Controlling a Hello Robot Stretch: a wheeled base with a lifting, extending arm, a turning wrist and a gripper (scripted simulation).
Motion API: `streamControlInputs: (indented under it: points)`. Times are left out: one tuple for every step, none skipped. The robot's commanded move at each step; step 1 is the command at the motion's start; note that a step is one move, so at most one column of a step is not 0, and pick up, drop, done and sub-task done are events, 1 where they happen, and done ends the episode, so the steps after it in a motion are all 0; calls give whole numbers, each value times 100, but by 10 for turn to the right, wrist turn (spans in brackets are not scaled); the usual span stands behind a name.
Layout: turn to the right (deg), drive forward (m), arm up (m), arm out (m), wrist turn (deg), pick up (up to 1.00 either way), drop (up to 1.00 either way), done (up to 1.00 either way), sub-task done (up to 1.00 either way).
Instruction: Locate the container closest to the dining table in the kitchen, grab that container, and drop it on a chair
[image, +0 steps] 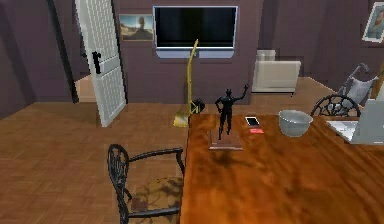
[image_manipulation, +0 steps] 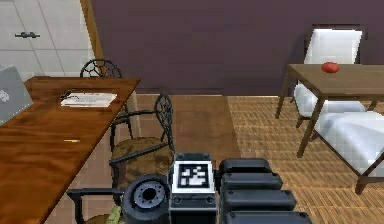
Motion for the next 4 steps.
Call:
streamControlInputs:
  points:
    - [0, 0, 0, 26, 0, 0, 0, 0, 0]
    - [0, 0, 0, 0, 390, 0, 0, 0, 0]
    - [0, 0, -44, 0, 0, 0, 0, 0, 0]
    - [0, 0, -32, 0, 0, 0, 0, 0, 0]
